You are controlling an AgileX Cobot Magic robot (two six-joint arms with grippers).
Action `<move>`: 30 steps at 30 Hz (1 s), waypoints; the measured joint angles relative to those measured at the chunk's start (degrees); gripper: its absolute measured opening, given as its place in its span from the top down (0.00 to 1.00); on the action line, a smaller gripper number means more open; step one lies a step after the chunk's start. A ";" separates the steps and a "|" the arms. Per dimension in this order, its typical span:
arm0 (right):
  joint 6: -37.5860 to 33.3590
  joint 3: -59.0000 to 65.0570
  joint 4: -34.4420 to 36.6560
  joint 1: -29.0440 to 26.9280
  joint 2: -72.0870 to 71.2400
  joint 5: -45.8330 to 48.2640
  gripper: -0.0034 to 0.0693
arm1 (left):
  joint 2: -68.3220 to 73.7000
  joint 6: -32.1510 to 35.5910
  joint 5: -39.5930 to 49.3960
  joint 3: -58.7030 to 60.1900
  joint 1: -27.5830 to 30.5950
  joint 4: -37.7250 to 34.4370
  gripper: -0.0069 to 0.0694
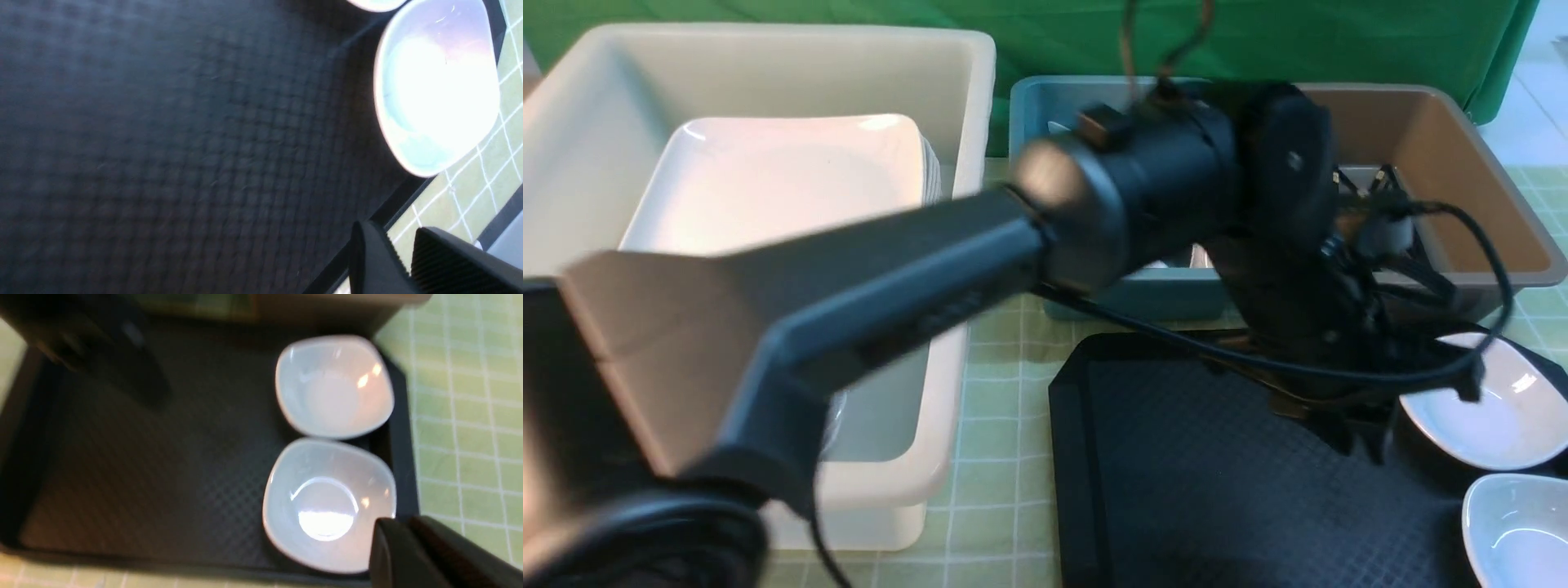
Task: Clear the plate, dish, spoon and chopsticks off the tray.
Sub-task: Use the left arm to grab a small plate from the dinner plate
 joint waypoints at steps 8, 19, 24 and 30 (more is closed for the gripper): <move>0.06 -0.06 -2.25 0.00 -11.17 -0.48 0.89 | 7.50 0.00 -0.19 -6.88 -3.16 -3.23 0.60; 0.11 -0.06 -2.31 0.00 -12.04 -0.42 0.88 | 13.96 0.47 -6.64 -9.01 -7.48 -6.73 0.52; 0.11 -0.06 -2.31 0.00 -12.04 -0.49 0.88 | 14.53 0.42 -9.43 -9.01 -7.48 -6.49 0.52; 0.11 -0.06 -2.31 0.00 -12.04 -0.49 0.86 | 14.54 -1.93 -12.04 -9.01 -7.48 -6.11 0.52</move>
